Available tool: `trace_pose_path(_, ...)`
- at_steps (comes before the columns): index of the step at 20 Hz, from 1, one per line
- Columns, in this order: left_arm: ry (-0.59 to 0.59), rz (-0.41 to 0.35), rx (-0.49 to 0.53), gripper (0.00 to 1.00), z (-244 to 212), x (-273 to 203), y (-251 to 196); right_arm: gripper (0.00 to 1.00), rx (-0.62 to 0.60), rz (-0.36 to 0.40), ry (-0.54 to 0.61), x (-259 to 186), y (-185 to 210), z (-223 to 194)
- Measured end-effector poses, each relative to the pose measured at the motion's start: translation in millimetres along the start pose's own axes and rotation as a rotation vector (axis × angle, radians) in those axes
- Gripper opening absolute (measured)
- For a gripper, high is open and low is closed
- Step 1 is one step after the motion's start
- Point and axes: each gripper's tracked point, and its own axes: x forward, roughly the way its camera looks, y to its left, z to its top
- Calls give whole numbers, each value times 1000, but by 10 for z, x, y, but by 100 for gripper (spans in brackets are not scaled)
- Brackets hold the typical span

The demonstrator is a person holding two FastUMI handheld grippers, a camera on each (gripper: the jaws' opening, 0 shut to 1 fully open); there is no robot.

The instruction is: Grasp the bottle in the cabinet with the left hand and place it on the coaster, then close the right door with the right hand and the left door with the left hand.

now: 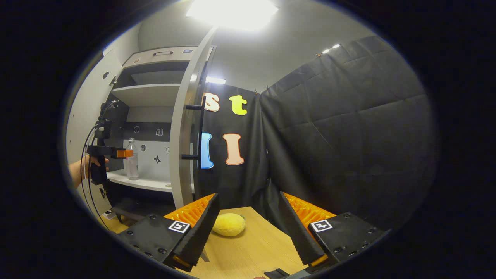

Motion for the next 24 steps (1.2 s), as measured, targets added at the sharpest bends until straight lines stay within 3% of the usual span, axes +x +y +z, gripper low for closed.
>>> trace_pose_path(1,12,-6,-1,88,-48,82,6,92,-1,-9,4,5,-4,-16)
trace_pose_path(2,24,-1,-1,88,-94,146,32,97,-2,-18,9,15,4,-33)
trace_pose_path(7,52,-24,-45,88,-192,314,42,97,-5,-34,30,25,44,-99)
trace_pose_path(9,51,-15,-42,72,-188,341,55,97,-13,-32,30,8,57,-102)
trace_pose_path(11,47,-7,-51,71,-190,324,70,97,-19,-27,25,-7,55,-84)
trace_pose_path(19,-57,14,-40,70,125,-97,56,97,9,29,24,-66,-3,-59)
trace_pose_path(20,-65,16,-34,63,140,-172,49,97,12,39,22,-82,-12,-60)
trace_pose_path(21,-74,20,-33,63,172,-245,47,97,12,50,20,-95,-20,-49)
trace_pose_path(22,-81,21,-34,70,210,-322,32,97,12,61,19,-109,-31,-38)
trace_pose_path(24,-92,33,-37,70,207,-518,30,97,11,85,17,-133,-53,-19)
